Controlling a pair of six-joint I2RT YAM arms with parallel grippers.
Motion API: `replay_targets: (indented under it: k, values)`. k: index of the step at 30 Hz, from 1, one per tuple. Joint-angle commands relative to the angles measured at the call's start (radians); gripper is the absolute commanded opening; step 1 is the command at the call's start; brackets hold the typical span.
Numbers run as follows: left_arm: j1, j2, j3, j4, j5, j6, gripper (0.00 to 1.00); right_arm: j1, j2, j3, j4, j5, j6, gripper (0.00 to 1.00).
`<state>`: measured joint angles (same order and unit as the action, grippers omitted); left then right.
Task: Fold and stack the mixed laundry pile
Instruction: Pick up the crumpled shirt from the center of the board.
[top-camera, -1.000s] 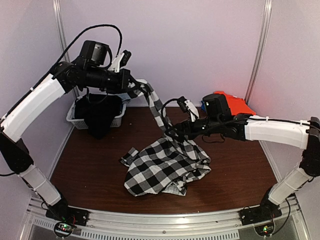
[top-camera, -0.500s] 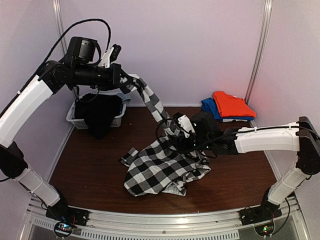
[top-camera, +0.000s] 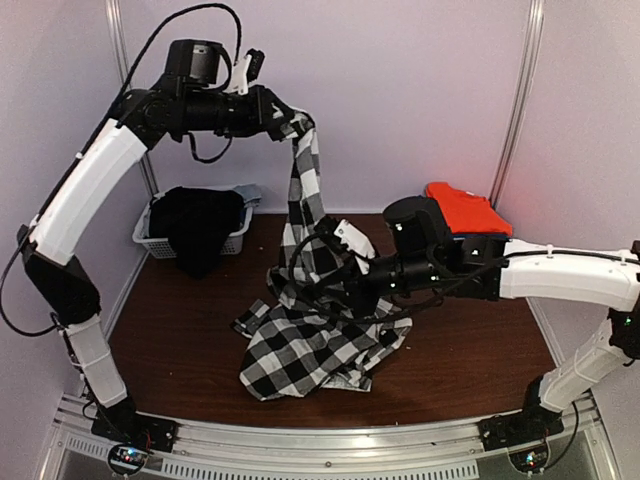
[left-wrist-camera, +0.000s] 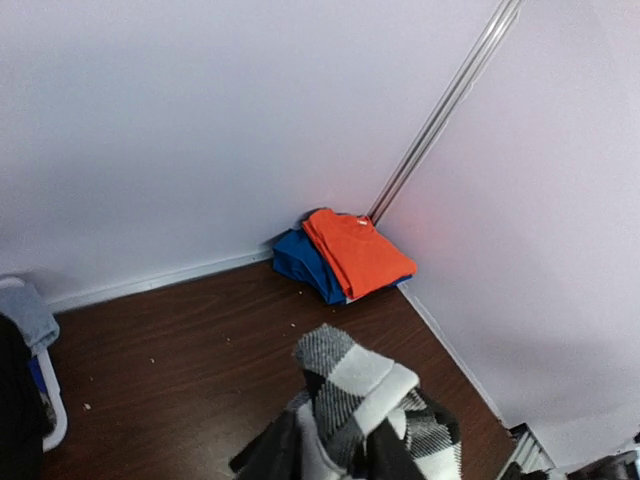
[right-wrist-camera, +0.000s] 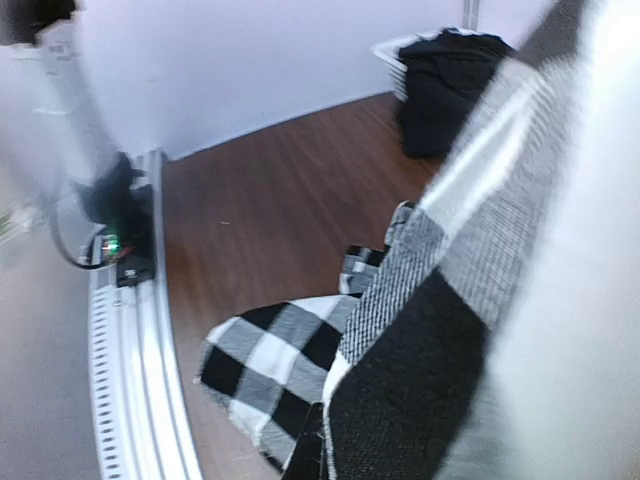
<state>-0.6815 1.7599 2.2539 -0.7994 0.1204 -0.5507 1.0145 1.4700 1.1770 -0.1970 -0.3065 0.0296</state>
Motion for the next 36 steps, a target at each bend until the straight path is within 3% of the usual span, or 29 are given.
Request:
replay_targets:
  k: [1, 3, 4, 6, 7, 10, 15, 17, 24, 28, 36]
  values:
    - [0.000, 0.330, 0.251, -0.137, -0.019, 0.025, 0.62, 0.024, -0.170, -0.024, -0.083, -0.146, 0.046, 0.00]
    - [0.000, 0.364, 0.282, -0.218, -0.054, 0.039, 0.93, 0.001, -0.253, -0.044, -0.077, -0.118, 0.094, 0.00]
    - [0.000, 0.330, 0.229, -0.220, -0.081, 0.039, 0.97, -0.020, -0.294, -0.050, -0.070, -0.111, 0.118, 0.00]
    - [0.000, 0.199, 0.011, -0.130, -0.145, 0.037, 0.98, -0.073, -0.358, -0.069, -0.035, -0.107, 0.179, 0.00]
    - [0.007, 0.085, -0.172, -0.061, -0.159, 0.032, 0.98, -0.100, -0.391, -0.079, 0.001, -0.105, 0.207, 0.00]
    - [0.064, -0.099, -0.479, 0.102, -0.089, -0.039, 0.98, -0.170, -0.414, -0.071, 0.043, -0.092, 0.276, 0.00]
    - [0.066, -0.314, -0.807, 0.145, 0.012, -0.007, 0.97, -0.194, -0.341, 0.051, -0.020, -0.010, 0.316, 0.00]
    - [0.007, -0.412, -0.932, 0.191, 0.051, 0.019, 0.98, -0.199, -0.314, 0.078, -0.033, 0.047, 0.364, 0.00]
    - [-0.338, -0.619, -1.321, 0.444, -0.099, -0.051, 0.94, -0.214, -0.298, 0.090, -0.033, 0.286, 0.504, 0.00]
    - [-0.474, -0.538, -1.354, 0.513, -0.193, 0.005, 0.85, -0.243, -0.275, 0.086, -0.055, 0.302, 0.533, 0.00]
    - [-0.617, -0.138, -1.097, 0.552, -0.308, 0.204, 0.80, -0.288, -0.281, 0.024, -0.068, 0.320, 0.584, 0.00]
